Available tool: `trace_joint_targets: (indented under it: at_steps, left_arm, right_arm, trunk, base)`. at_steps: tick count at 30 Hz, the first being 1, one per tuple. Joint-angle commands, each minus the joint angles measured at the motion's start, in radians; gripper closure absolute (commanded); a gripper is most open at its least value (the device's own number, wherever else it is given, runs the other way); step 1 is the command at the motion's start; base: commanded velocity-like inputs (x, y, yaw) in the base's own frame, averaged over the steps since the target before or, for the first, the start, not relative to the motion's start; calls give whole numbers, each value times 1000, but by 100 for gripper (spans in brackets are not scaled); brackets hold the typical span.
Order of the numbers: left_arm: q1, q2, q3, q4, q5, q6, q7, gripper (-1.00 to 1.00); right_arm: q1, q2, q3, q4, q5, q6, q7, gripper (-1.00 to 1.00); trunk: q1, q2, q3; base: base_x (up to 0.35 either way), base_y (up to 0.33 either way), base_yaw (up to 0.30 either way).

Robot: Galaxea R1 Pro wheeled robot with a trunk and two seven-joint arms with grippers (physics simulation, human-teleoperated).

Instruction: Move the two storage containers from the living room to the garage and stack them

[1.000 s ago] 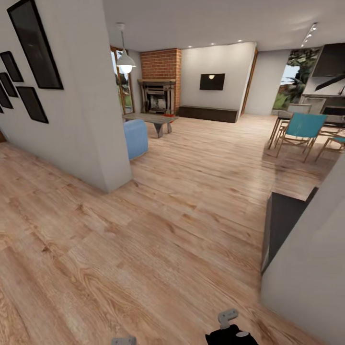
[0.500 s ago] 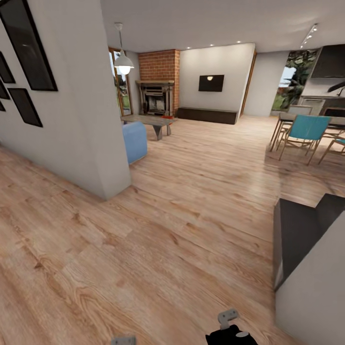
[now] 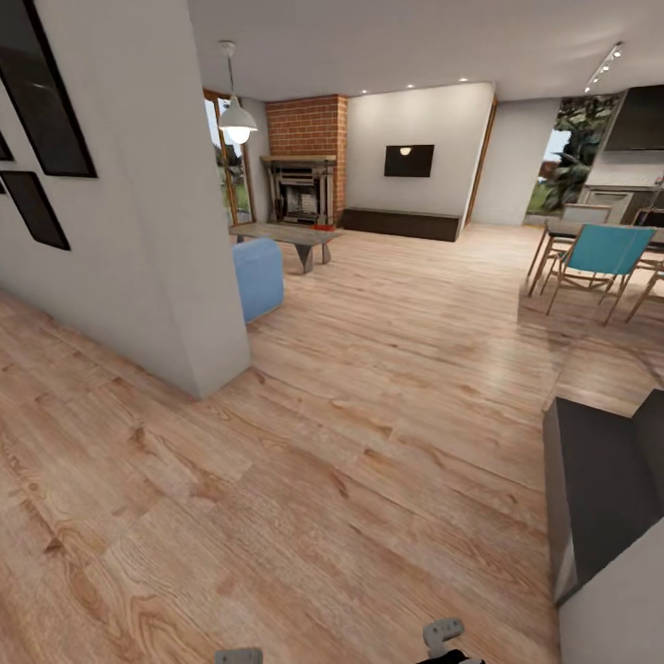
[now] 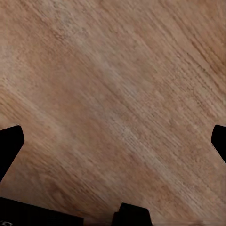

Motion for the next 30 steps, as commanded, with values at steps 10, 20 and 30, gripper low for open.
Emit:
trace_joint_targets:
  at_steps: [10, 20, 30]
  left_arm:
    - [-1, 0, -1, 41, 6, -6, 3, -100]
    - [-1, -2, -1, 48, 4, -21, 3, -100]
    - [-1, -2, -1, 48, 4, -21, 3, -100]
  right_arm:
    - [0, -4, -1, 102, 3, 5, 2, -100]
    - [10, -8, -2, 226, 0, -57, 2, -100]
    - [57, -9, -3, 233, -1, -60, 2, -100]
  trunk:
    - [0, 0, -1]
    - [0, 0, -1]
    - [0, 0, -1]
  base:
    - [344, 1, 0]
    - [345, 0, 0]
    - [345, 0, 0]
